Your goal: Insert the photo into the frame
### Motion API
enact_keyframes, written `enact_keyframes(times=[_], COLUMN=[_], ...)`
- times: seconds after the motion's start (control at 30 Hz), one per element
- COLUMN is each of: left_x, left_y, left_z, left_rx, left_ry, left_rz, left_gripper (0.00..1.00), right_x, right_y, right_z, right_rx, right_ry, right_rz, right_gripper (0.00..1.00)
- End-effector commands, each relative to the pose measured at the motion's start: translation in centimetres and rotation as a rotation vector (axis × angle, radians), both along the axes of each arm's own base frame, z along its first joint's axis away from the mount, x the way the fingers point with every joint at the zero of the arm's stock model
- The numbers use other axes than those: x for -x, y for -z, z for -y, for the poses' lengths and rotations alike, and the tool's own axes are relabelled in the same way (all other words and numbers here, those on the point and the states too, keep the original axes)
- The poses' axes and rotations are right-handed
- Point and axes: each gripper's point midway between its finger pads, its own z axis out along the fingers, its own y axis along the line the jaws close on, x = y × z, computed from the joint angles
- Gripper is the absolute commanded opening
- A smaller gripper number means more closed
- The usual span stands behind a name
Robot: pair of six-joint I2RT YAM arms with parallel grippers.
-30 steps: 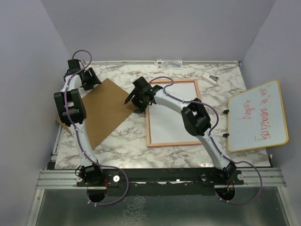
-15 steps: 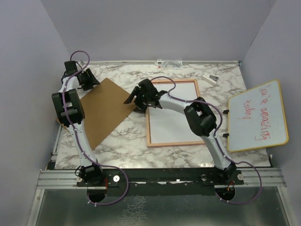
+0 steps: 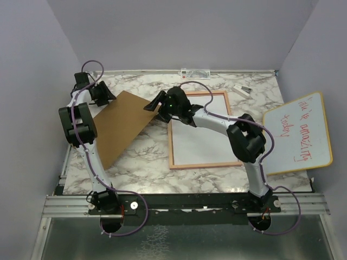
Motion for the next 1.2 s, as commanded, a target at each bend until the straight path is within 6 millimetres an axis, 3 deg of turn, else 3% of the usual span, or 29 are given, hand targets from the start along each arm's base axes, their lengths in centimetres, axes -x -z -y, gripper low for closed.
enact_keyframes(times=[0.0, 0.23, 0.43, 0.67, 0.83, 1.0, 1.07, 1.17], left_x=[7.5, 11.0, 12.6, 13.0, 13.3, 13.0, 12.6, 12.0], left_y=[3.0, 3.9, 4.1, 4.5, 4.4, 3.7, 3.1, 1.9], left_z=[8.3, 12.7, 16.0, 15.7, 15.8, 15.8, 16.0, 16.1], left_rx=[0.226, 0.284, 0.247, 0.178, 0.166, 0.159, 0.152, 0.127], left_ry=[0.111, 0.155, 0.205, 0.176, 0.191, 0.192, 0.197, 0.192], left_rz=[-0.290, -0.327, -0.342, -0.343, -0.333, -0.314, -0.295, -0.260], left_gripper=[0.53, 0.53, 0.53, 0.53, 0.54, 0.54, 0.54, 0.54], right_x=[-1.7, -2.2, -2.1, -1.2, -0.6, 0.4, 0.8, 1.0], right_y=[-5.8, -2.2, -1.1, 1.4, 0.2, -2.5, -3.2, -3.8], right_z=[0.7, 7.7, 12.3, 15.6, 16.0, 15.9, 15.8, 15.7], right_rx=[-0.126, -0.048, -0.034, 0.038, 0.046, 0.023, 0.008, 0.003], right_ry=[0.104, 0.272, 0.331, 0.366, 0.292, 0.236, 0.227, 0.230], right_rz=[0.137, 0.069, 0.061, -0.008, 0.066, 0.128, 0.122, 0.096], right_gripper=[0.76, 0.76, 0.76, 0.76, 0.70, 0.53, 0.42, 0.16])
